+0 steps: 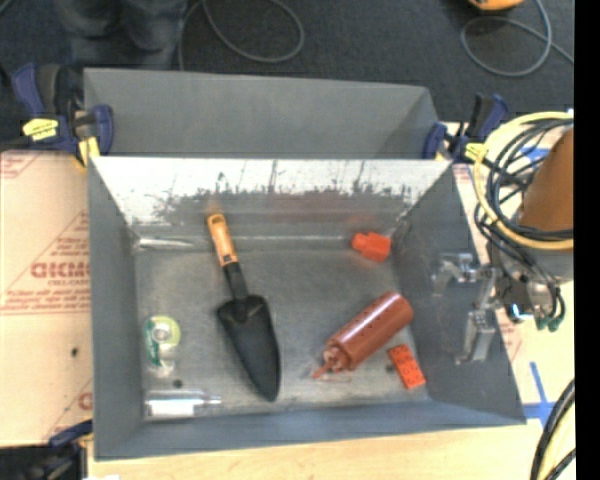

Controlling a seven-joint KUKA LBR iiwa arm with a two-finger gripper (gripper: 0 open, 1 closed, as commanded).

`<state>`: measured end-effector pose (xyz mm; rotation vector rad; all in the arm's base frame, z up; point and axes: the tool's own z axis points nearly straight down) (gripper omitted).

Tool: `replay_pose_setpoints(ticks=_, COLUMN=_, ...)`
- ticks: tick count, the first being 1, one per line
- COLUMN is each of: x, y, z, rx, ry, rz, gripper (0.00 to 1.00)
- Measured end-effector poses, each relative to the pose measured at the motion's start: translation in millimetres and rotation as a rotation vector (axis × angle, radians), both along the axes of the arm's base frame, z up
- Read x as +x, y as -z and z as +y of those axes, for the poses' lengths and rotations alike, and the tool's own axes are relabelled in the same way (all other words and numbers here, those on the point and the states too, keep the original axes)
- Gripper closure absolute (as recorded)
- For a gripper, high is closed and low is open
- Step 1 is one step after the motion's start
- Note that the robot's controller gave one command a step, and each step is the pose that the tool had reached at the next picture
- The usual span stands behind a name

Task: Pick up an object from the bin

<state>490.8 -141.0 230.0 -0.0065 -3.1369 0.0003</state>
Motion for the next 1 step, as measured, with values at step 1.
replay_pose_setpoints(ticks=1, x=1.7, y=-4.3, z=0.5, rx=-0.002, ry=-0.004, rz=-0.008, gripper=0.00)
